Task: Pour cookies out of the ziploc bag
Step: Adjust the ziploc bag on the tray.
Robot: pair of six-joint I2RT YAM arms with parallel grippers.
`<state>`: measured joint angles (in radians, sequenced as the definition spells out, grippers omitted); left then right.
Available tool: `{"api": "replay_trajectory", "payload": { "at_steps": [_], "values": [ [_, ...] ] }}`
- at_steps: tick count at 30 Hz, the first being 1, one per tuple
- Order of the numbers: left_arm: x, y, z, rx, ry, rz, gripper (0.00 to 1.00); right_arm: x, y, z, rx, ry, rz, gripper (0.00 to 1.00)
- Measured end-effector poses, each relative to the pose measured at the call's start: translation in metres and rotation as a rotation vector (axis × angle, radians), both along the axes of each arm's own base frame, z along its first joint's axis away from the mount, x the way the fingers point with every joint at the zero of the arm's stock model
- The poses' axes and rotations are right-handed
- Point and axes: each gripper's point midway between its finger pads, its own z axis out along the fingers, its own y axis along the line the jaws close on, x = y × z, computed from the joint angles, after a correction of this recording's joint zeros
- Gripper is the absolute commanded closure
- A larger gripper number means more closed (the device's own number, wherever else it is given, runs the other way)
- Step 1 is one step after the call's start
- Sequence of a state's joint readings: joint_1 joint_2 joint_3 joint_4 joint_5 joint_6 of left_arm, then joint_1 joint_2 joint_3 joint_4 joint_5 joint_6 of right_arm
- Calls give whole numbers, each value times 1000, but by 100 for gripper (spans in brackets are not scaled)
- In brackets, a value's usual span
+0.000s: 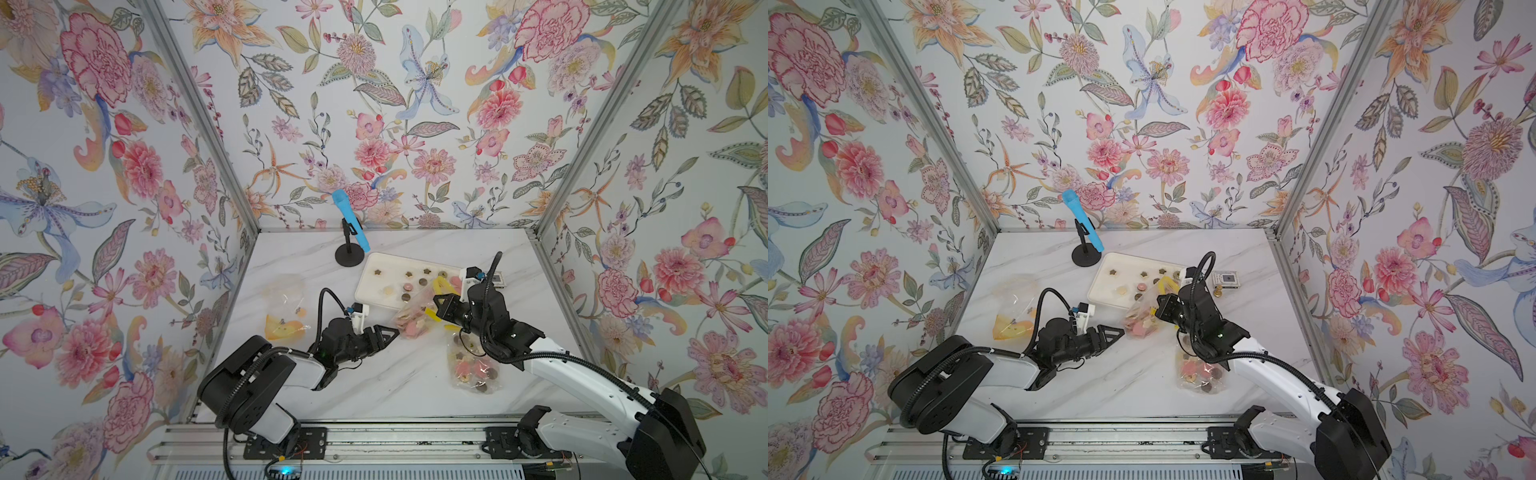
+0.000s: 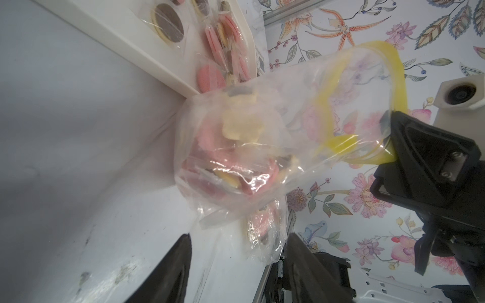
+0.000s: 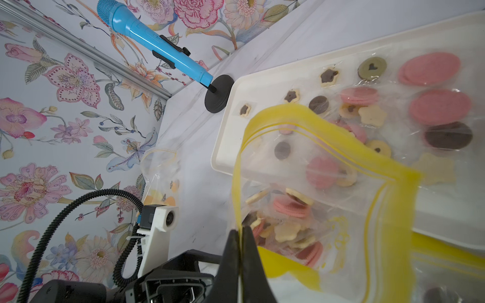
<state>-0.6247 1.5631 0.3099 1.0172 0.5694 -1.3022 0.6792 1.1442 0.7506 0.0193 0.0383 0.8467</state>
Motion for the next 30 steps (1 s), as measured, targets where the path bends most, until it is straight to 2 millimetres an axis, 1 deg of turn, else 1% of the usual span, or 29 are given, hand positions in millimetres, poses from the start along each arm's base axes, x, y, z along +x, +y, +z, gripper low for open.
{"api": "replay_trajectory", "payload": {
  "at_steps": [3,7,13,19,30],
  "values": [
    [3,-2,-6,-18,8,6,50,0,0,2,3,-4,0,100],
    [5,-4,-10,-39,14,12,51,-1,0,3,5,-6,0,100],
    [10,-1,-7,-44,-16,40,51,-3,-2,1,5,-6,0,100],
    [12,-1,-6,-38,-36,47,55,-3,-3,5,9,-14,-3,100],
    [21,-5,5,-64,-79,56,56,-3,-4,5,10,-17,-7,100]
  ]
}}
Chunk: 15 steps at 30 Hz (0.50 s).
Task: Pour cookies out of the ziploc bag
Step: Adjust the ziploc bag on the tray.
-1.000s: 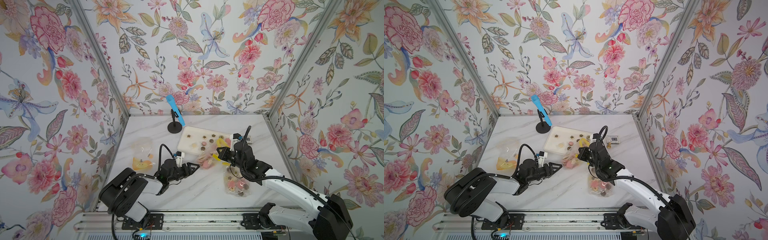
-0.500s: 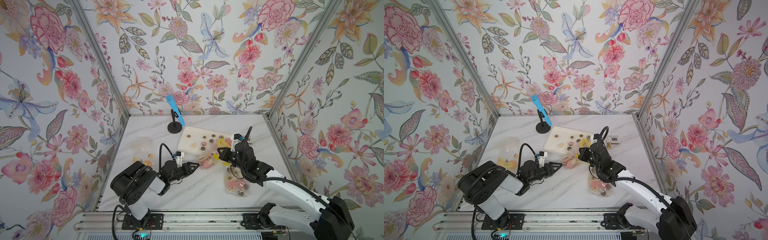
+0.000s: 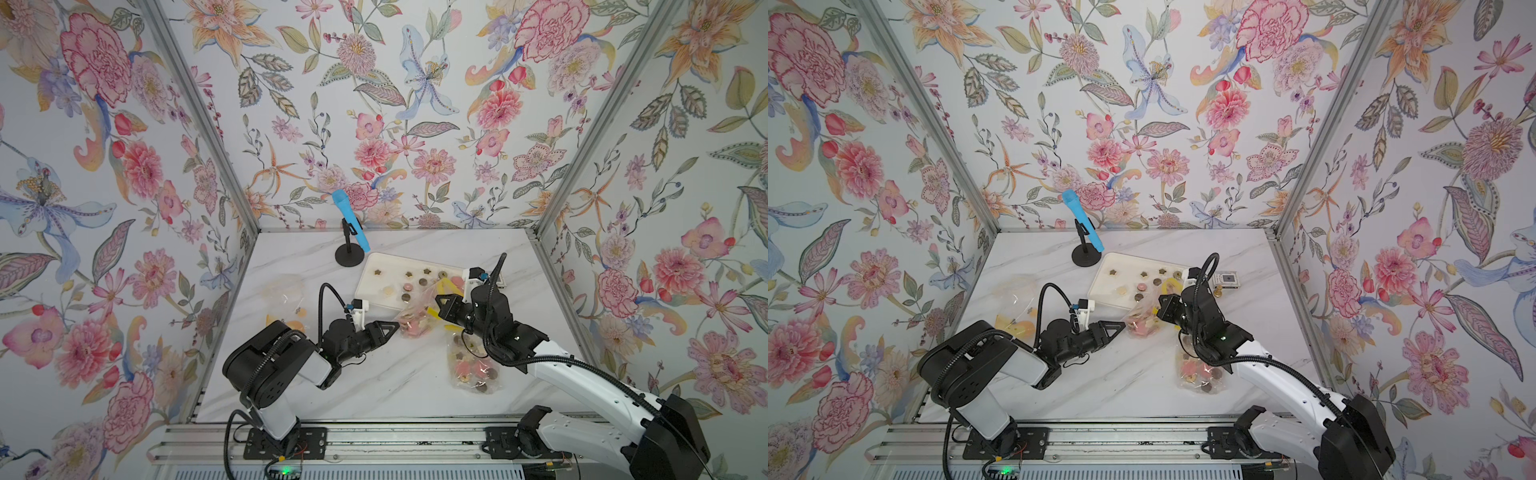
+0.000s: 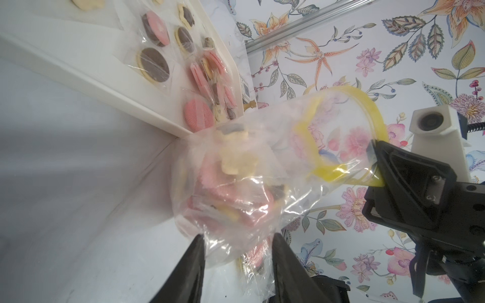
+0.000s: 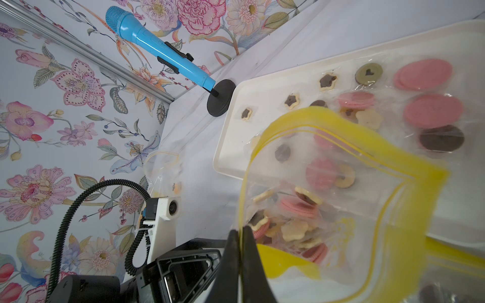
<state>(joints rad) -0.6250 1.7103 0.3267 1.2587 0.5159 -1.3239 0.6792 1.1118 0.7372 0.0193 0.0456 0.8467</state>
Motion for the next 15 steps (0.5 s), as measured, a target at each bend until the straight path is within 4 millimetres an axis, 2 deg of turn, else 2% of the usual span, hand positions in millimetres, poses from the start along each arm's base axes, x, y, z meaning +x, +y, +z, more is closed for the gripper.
{"api": "replay_trajectory", "payload": {
  "at_steps": [5,15],
  "values": [
    [1,-1,-1,11,-9,-3,53,0,0,-1,-1,1,-1,100],
    [2,-2,-11,24,0,-5,56,-1,-1,-4,-3,4,-1,100]
  ]
}}
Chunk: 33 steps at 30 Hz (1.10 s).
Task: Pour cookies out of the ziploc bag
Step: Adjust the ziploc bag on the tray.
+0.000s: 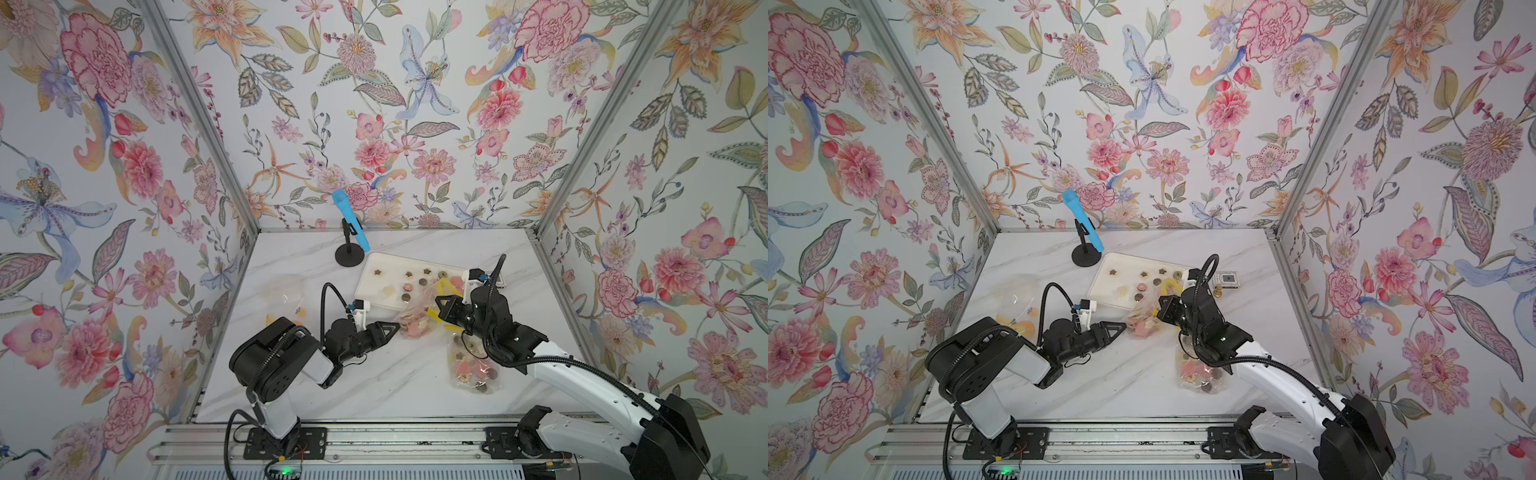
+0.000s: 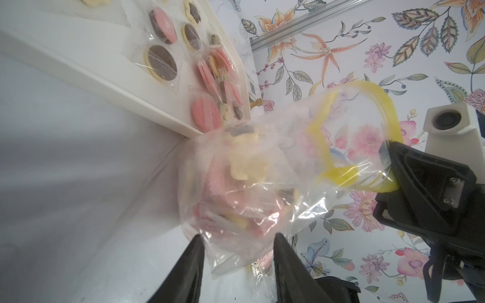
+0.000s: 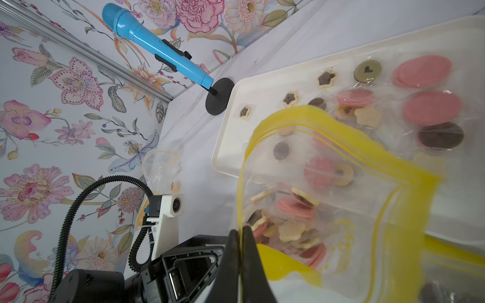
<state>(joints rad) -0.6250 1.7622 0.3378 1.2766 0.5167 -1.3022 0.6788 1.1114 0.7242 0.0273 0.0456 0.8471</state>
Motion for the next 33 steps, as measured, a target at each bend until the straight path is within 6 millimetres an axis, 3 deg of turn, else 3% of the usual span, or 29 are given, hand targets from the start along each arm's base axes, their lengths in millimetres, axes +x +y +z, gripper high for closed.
{"api": "replay_trajectory", "payload": {
  "at_steps": [19,21,24,28,33],
  "values": [
    [10,-7,11,-22,-19,1,85,1,-2,1,7,-1,-5,100],
    [11,-8,11,-15,-20,0,84,2,-2,1,7,-1,-7,100],
    [12,-9,13,-8,-32,-3,71,3,-4,1,7,-1,-11,100],
    [13,-11,17,-16,-39,-9,64,3,-4,1,9,1,-10,100],
    [12,-12,18,-24,-42,-23,64,3,-4,1,9,1,-9,100]
  ]
}}
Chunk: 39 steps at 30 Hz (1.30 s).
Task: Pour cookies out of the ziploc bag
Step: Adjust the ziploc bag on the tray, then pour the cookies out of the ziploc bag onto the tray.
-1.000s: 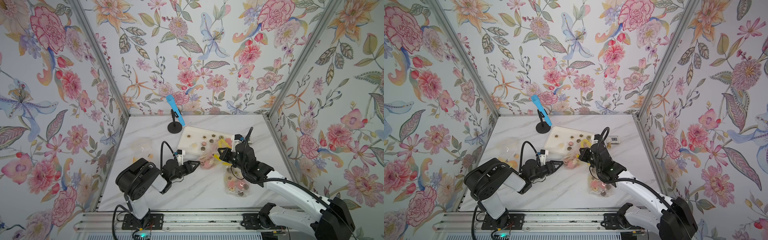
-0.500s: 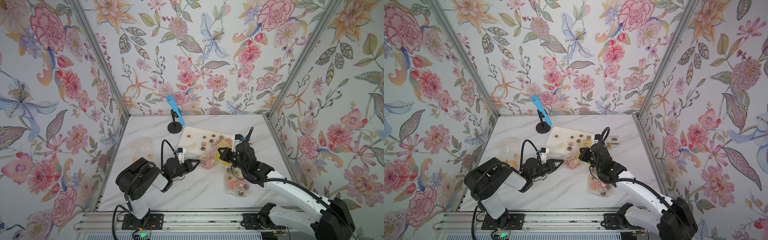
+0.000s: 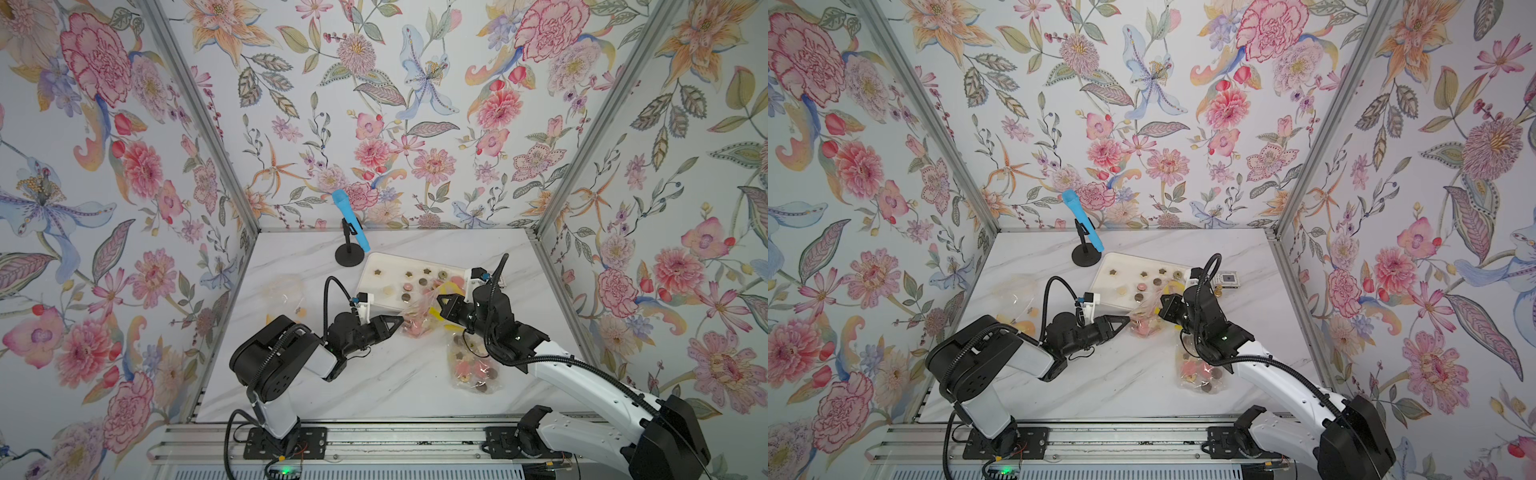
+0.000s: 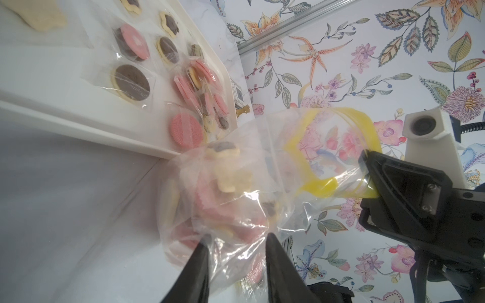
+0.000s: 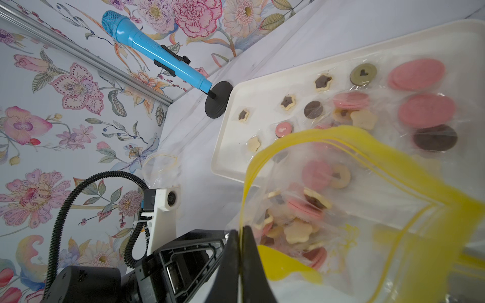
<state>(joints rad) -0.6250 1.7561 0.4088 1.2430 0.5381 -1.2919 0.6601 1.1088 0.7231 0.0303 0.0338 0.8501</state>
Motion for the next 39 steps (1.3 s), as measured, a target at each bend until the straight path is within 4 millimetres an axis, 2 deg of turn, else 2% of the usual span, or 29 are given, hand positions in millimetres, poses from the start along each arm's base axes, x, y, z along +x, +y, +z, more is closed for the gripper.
{"api": "replay_trajectory", "payload": {
  "at_steps": [6,19,25,30,35,39],
  "values": [
    [-2,-7,3,-7,-4,-21,70,0,0,0,0,0,0,100],
    [1,-14,1,28,14,-35,100,-1,1,0,0,2,4,100],
    [4,-16,20,63,-24,-44,100,-2,3,4,-1,3,21,100],
    [6,-10,38,85,-56,-36,100,1,7,24,2,-32,41,100],
    [20,6,57,110,-89,6,100,8,18,50,10,-82,75,100],
    [35,26,68,139,-107,60,100,19,32,56,-3,-89,112,100]
  ]
}}
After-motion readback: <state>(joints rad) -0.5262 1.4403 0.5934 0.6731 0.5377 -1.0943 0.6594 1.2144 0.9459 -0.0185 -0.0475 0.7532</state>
